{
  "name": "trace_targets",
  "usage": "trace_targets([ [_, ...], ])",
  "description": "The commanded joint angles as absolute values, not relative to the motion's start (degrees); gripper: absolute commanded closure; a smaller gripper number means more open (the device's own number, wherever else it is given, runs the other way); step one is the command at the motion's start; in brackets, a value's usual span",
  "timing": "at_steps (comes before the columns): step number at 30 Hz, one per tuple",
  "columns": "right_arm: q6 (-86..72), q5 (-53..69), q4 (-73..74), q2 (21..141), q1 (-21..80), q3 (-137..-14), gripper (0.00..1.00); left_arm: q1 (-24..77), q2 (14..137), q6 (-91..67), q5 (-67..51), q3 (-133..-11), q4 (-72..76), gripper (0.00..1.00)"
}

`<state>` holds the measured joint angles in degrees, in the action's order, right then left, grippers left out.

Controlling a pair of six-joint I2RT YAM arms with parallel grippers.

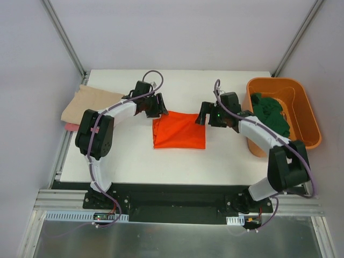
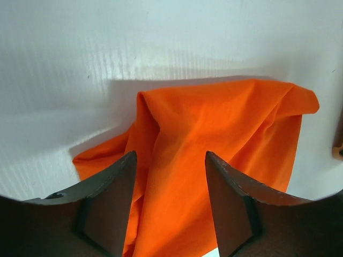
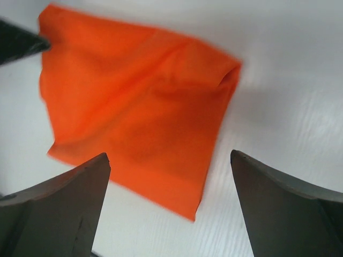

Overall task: Fold and stack the t-shirts
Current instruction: Smooth out wrinkles on the folded tshirt

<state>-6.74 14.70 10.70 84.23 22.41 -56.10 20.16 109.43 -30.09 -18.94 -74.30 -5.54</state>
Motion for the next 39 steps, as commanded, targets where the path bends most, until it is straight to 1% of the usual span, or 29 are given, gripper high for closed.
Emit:
trace_targets([
  [1,-5.63,9.23,8.79,94.01,19.08,-65.28,0.04,19.69,111.88,-28.13,-20.65,-79.88,-5.8,0.5],
  [3,-4.31,10.2,9.14,99.21,18.55,-68.71,0.04,19.07,113.37,-28.39,-21.79,-80.85,-5.8,0.55],
  [6,-4.57,8.71,8.79,103.35,18.46,-71.54,0.01,18.55,114.96,-28.13,-22.58,-81.74,-5.89,0.57],
  [7,-5.18,8.18,8.53,104.23,18.37,-71.89,0.04,18.2,115.31,-28.04,-23.63,-82.0,-5.89,0.59],
  [8,-5.45,8.87,8.44,104.85,18.11,-72.24,0.06,17.93,115.57,-28.3,-24.69,-82.09,-5.98,0.65],
  [13,-6.41,9.66,6.77,107.4,18.1,-73.65,0.12,17.49,115.14,-28.21,-26.45,-81.83,-5.8,0.81],
  [14,-7.11,10.28,6.33,108.1,18.02,-74.09,0.15,17.49,115.14,-28.21,-27.15,-81.91,-5.8,0.84],
  [15,-7.55,11.15,5.55,108.71,18.02,-74.27,0.18,17.49,115.14,-28.3,-27.77,-82.09,-5.8,0.89],
  [16,-8.17,12.03,5.02,109.33,17.93,-74.7,0.21,17.49,115.14,-28.56,-28.12,-82.26,-5.89,0.96],
  [17,-8.7,12.39,5.18,109.68,17.93,-74.88,0.23,17.49,115.14,-28.65,-28.39,-82.27,-5.8,1.0],
  [21,-9.67,13.18,4.83,109.95,18.02,-74.88,0.32,17.4,114.35,-28.21,-28.74,-81.83,-5.8,1.0],
  [23,-9.93,13.53,4.83,109.6,17.93,-74.36,0.4,17.4,113.82,-28.04,-28.48,-81.48,-5.71,1.0],
  [26,-10.37,13.27,4.4,108.11,18.02,-72.43,0.55,17.4,112.77,-27.95,-28.13,-80.77,-5.45,1.0],
  [29,-10.55,12.57,2.82,107.23,18.02,-70.06,0.6,17.4,111.89,-27.86,-28.39,-80.07,-4.92,1.0],
  [30,-10.55,12.57,2.29,107.23,18.02,-69.7,0.64,17.4,111.8,-27.95,-28.56,-79.98,-4.83,1.0],
  [32,-10.63,12.66,1.5,107.4,17.93,-69.26,0.78,17.4,111.53,-27.86,-29.35,-79.63,-4.57,1.0],
  [33,-10.63,12.83,0.97,107.4,18.02,-69.08,0.89,17.4,111.19,-27.77,-29.44,-79.37,-4.4,1.0],
  [34,-10.63,13.09,0.36,107.23,18.02,-68.91,0.97,17.4,110.92,-27.69,-29.44,-79.19,-4.22,1.0],
  [35,-10.72,13.36,0.26,106.79,18.02,-68.82,0.99,17.4,110.48,-27.6,-29.53,-78.84,-4.13,1.0],
  [39,-10.37,13.53,0.26,102.58,18.28,-67.07,0.99,17.4,106.89,-27.6,-29.71,-76.38,-3.17,1.0],
])
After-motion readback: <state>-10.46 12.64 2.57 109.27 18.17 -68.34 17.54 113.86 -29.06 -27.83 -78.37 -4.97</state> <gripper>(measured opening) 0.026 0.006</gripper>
